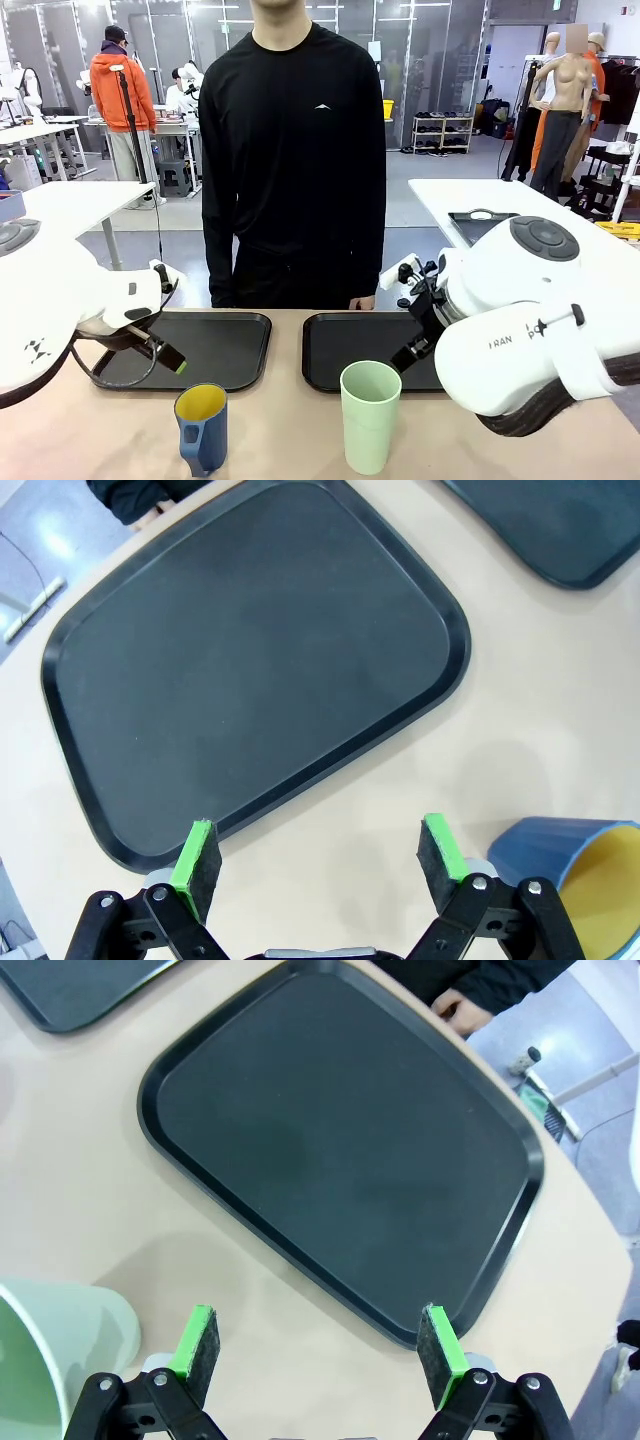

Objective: Sort and store the cups by type.
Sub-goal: Pick up the Reusable plastic cup.

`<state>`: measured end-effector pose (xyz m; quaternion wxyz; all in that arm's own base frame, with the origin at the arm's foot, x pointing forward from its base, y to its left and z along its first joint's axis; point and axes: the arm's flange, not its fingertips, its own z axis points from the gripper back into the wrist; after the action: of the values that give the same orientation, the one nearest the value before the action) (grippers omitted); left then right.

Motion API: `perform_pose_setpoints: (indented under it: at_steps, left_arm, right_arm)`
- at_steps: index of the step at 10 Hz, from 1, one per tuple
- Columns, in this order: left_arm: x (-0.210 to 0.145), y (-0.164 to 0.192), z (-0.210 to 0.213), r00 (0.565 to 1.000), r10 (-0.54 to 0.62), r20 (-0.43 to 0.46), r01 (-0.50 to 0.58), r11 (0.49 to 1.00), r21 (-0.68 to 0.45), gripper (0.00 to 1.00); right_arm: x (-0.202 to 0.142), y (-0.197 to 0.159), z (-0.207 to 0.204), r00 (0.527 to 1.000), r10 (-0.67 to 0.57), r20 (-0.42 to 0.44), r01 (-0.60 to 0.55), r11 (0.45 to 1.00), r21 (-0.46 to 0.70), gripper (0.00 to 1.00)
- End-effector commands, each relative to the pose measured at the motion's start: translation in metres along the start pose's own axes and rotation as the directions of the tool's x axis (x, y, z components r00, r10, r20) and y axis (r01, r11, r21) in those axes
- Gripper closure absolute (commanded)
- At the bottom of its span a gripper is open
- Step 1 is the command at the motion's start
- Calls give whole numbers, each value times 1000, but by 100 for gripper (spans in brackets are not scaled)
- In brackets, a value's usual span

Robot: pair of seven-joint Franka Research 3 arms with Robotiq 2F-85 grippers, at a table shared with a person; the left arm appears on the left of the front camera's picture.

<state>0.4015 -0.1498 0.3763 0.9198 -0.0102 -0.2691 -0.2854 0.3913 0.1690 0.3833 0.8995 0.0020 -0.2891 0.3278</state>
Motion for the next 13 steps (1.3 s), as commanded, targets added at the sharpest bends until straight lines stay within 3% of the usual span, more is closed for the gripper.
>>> perform_pose_setpoints:
  at_steps: [1, 2, 6, 8, 13]
  left_arm:
    - [16, -11, 28, 1000, 2, 19, -3, 999, 45, 0]
    - [21, -16, 45, 1000, -11, 26, 9, 998, 58, 0]
    - [51, -38, 123, 992, 11, 129, -27, 992, 120, 0]
    - [49, -50, 151, 988, -8, 157, -15, 989, 147, 0]
    - [46, -53, 165, 983, -26, 180, -3, 988, 156, 0]
  right_arm:
    - [15, 15, 35, 999, -26, 20, 27, 998, -63, 0]
    - [22, 19, 55, 998, 1, 67, 5, 996, -90, 0]
    - [54, 31, 141, 994, -13, 105, 39, 967, -253, 0]
    - [55, 39, 173, 989, 9, 144, 30, 963, -268, 0]
    - [52, 42, 180, 988, 9, 152, 30, 966, -256, 0]
